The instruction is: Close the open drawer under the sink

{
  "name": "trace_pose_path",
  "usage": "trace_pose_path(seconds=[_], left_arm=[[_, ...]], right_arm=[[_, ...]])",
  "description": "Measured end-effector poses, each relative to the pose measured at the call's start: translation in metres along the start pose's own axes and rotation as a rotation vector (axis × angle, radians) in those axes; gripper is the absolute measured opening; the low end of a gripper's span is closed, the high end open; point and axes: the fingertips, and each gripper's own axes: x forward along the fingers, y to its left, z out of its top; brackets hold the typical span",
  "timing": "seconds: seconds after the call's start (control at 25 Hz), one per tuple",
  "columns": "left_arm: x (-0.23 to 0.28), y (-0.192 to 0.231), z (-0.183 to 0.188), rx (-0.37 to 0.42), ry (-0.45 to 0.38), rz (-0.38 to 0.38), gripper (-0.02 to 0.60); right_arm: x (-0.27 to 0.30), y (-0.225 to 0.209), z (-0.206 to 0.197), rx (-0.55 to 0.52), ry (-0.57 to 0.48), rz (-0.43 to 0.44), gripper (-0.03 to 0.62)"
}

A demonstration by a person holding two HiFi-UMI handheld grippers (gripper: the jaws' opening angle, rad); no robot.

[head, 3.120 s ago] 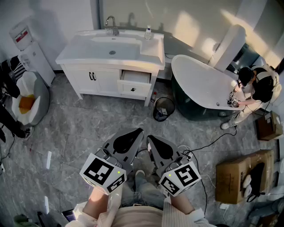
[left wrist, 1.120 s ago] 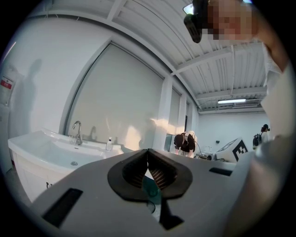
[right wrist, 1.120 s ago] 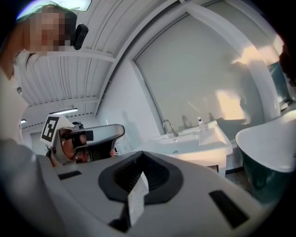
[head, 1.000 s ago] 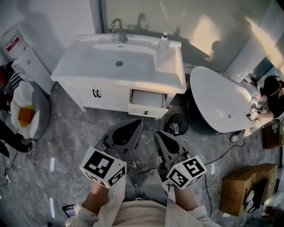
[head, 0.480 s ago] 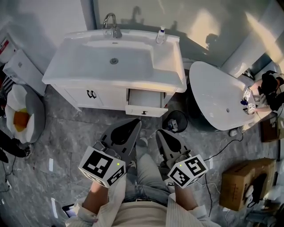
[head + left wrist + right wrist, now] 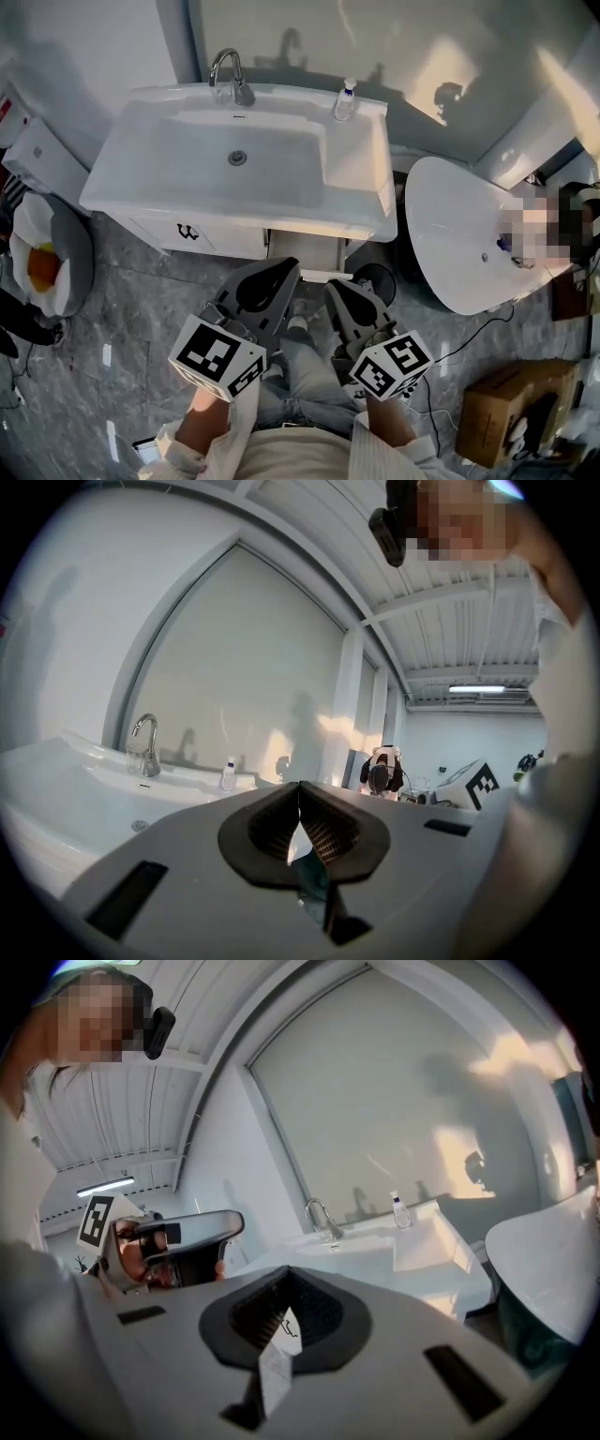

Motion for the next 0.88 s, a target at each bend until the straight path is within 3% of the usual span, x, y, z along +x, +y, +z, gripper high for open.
trace_pose_path(seconds=[0.36,0.64,0.88], left_arm=[[0.061,0.031,0.024,0.001,-0.006,0.026,0.015],[0.086,0.045,0.020,-0.005,0.000,0.035,0.015],[0.098,0.051,0.013,-0.016,0.026,-0.002,0.015]], right_arm=[[0.044,-0.044,0.039,-0.008,0.021,0.037,0.009],[0.060,-0.063,0.048,-0.016,0.029,0.044,0.009],[0.070,-0.073,0.041,0.004,0.045,0.010,0.009]])
